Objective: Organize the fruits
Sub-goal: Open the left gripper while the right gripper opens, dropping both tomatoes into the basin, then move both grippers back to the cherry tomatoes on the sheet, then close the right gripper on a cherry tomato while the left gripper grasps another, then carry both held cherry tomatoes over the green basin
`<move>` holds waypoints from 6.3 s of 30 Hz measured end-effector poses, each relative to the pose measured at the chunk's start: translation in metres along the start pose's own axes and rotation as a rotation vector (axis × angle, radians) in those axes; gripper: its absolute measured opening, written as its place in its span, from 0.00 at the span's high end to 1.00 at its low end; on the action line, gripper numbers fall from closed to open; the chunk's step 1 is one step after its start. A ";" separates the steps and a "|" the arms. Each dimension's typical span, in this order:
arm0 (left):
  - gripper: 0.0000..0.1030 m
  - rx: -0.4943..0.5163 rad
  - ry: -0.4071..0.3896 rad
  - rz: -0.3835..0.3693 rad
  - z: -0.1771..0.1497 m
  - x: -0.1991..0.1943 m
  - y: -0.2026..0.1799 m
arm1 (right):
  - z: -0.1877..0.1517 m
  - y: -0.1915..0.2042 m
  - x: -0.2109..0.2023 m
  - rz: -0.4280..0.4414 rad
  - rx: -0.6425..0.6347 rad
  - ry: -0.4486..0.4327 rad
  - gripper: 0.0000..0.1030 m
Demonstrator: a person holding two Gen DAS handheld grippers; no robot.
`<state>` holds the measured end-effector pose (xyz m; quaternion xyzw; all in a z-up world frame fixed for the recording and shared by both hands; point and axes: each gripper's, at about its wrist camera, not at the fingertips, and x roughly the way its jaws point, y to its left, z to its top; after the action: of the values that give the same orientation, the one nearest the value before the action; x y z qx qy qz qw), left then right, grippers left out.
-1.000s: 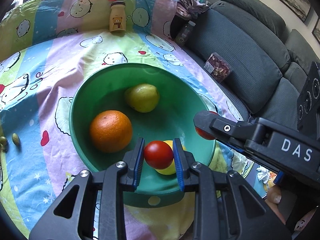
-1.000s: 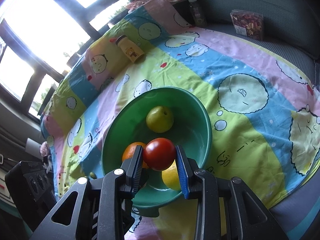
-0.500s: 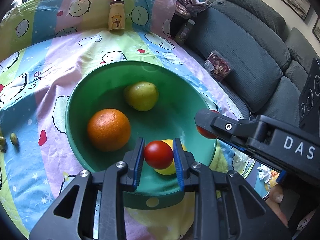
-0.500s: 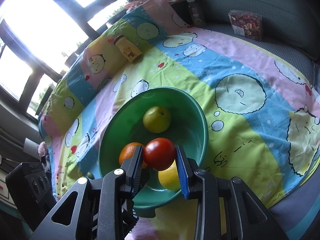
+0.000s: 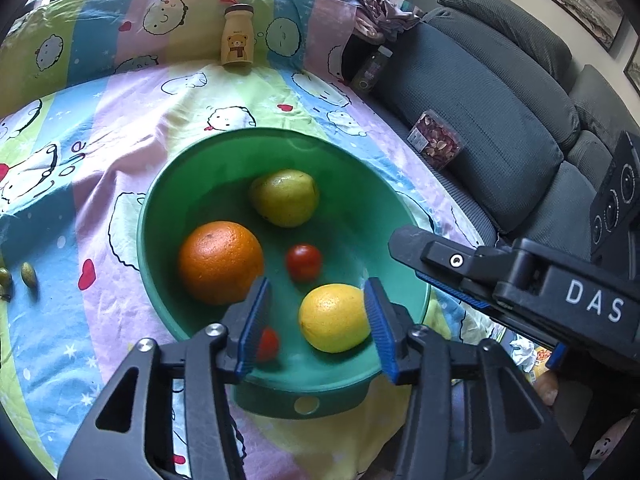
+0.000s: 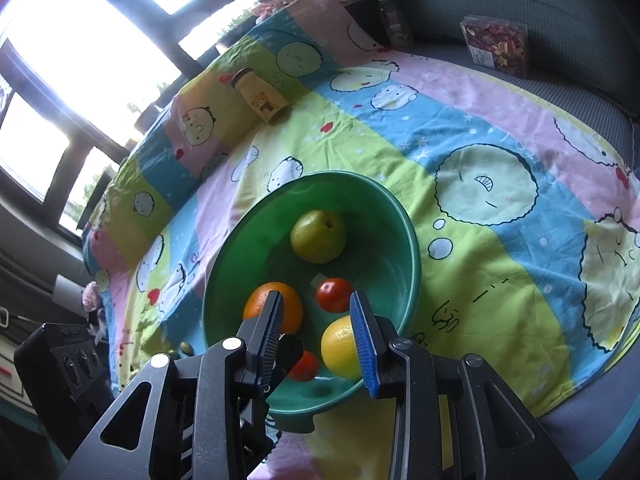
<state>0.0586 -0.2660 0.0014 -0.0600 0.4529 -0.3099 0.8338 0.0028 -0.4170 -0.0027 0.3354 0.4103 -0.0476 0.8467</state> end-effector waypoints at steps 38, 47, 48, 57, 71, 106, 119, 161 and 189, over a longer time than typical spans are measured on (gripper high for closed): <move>0.21 -0.232 -0.118 0.430 -0.031 -0.132 0.178 | -0.097 0.134 0.028 0.180 -0.398 0.251 0.31; 0.23 -0.265 -0.072 0.521 -0.030 -0.115 0.214 | -0.125 0.147 0.054 0.188 -0.468 0.369 0.31; 0.24 -0.272 -0.065 0.532 -0.030 -0.114 0.219 | -0.129 0.149 0.057 0.183 -0.483 0.381 0.31; 0.40 -0.339 -0.007 0.488 -0.033 -0.105 0.251 | -0.164 0.165 0.080 0.143 -0.594 0.464 0.43; 0.59 -0.329 0.029 0.487 -0.030 -0.086 0.258 | -0.185 0.166 0.096 0.084 -0.648 0.517 0.52; 0.67 -0.347 -0.008 0.499 -0.028 -0.096 0.254 | -0.185 0.169 0.095 0.064 -0.644 0.465 0.67; 0.67 -0.334 -0.066 0.489 -0.034 -0.121 0.240 | -0.162 0.166 0.099 0.079 -0.559 0.441 0.67; 0.67 -0.109 -0.262 0.151 -0.018 -0.161 0.104 | -0.048 0.110 0.015 0.112 -0.193 -0.001 0.67; 0.67 0.039 -0.099 0.020 0.003 -0.043 0.017 | -0.005 0.010 0.007 0.044 0.016 -0.070 0.66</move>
<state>0.0517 -0.2282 0.0273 -0.0545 0.4057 -0.3069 0.8592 0.0077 -0.4050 -0.0042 0.3493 0.3724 -0.0438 0.8587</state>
